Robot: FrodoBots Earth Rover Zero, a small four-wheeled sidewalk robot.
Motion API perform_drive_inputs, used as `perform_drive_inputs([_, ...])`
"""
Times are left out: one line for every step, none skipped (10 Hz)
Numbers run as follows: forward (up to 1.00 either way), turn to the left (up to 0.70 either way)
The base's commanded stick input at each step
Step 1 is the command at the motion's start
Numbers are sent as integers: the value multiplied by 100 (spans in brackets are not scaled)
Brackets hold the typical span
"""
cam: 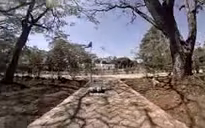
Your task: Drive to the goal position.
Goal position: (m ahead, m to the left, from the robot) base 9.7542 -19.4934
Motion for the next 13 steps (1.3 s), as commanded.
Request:
perform_drive_inputs([100, 0])
perform_drive_inputs([100, 0])
perform_drive_inputs([100, 0])
perform_drive_inputs([100, 0])
perform_drive_inputs([100, 0])
perform_drive_inputs([100, 0])
perform_drive_inputs([100, 0])
perform_drive_inputs([100, 0])
perform_drive_inputs([100, 0])
perform_drive_inputs([56, -33])
perform_drive_inputs([6, -70])
perform_drive_inputs([0, -87])
perform_drive_inputs([0, -100])
